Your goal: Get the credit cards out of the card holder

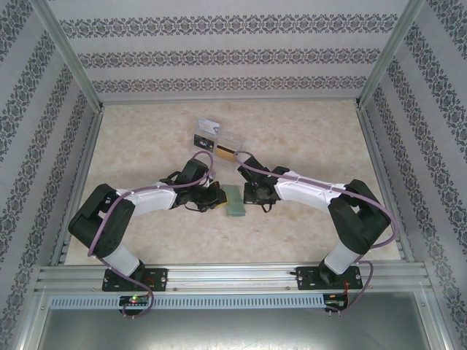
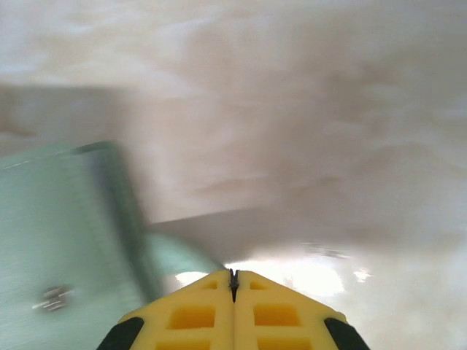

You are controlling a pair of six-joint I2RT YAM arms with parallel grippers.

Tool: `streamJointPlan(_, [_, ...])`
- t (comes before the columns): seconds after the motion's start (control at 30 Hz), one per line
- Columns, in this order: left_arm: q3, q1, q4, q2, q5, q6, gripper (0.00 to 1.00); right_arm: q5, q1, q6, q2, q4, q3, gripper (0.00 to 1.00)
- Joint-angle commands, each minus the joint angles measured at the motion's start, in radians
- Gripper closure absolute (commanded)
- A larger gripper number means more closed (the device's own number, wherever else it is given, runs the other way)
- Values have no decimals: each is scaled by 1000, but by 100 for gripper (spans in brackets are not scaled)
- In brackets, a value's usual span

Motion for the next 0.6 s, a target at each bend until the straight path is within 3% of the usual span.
streamJointPlan(0.0, [9, 8, -39, -5, -36, 0, 100, 122, 1, 25, -6, -121, -6, 100])
streamJointPlan(0.13, [12, 8, -8, 4, -5, 4, 100, 39, 2, -11, -54, -11, -36, 98])
streamJointPlan(0.2, [23, 8, -15, 7, 1, 19, 99, 5, -1, -31, -75, 31, -44, 74])
streamJointPlan(0.27, [31, 8, -27, 7, 1, 30, 79, -40, -7, -51, -80, 58, -39, 61])
streamJointPlan(0.37, [57, 7, -61, 10, 7, 52, 49, -105, -12, -77, -58, 72, -15, 57])
streamJointPlan(0.57, [78, 15, -129, -14, -65, 74, 26, -139, -13, -98, 2, 71, 19, 58])
